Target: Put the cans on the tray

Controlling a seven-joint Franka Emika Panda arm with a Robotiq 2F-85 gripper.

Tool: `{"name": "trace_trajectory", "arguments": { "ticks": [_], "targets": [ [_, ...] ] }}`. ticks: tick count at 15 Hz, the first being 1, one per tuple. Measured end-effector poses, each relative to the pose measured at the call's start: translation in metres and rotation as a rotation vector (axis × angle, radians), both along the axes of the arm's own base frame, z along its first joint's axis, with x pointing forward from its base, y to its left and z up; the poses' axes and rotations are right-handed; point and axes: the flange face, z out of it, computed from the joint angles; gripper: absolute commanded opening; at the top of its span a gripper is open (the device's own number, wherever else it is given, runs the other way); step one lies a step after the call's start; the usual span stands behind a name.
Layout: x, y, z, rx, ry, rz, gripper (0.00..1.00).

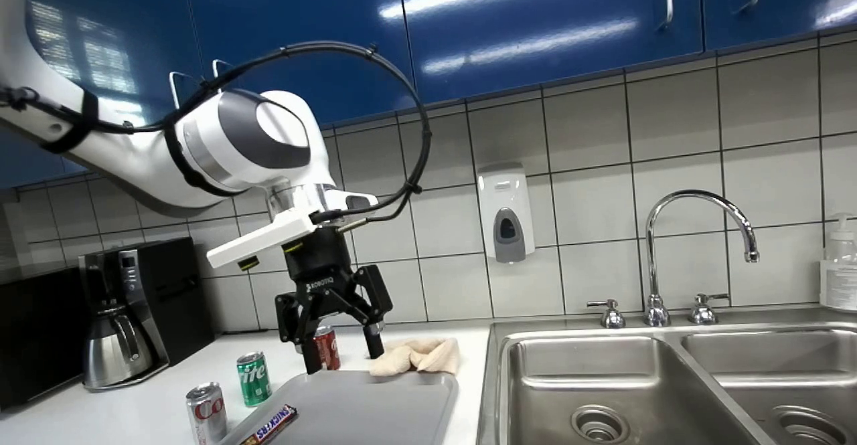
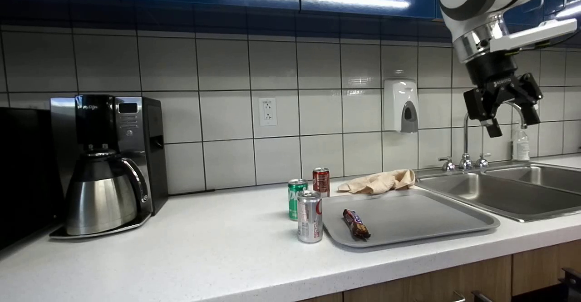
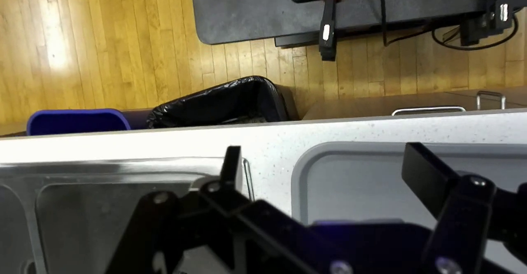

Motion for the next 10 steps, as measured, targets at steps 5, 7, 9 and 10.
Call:
{"name": "trace_trajectory", "arguments": {
  "ticks": [5, 7, 9, 10],
  "targets": [
    [0.024, 0.013, -0.031, 0.019, 0.004, 0.079, 1.0],
    [0.03, 0.026, -0.037, 0.023, 0.013, 0.11, 1.0],
    [0.034, 0.044, -0.04, 0.031, 0.016, 0.139, 1.0],
    [0.035, 0.057, -0.041, 0.038, 0.014, 0.149, 1.0]
  ]
}}
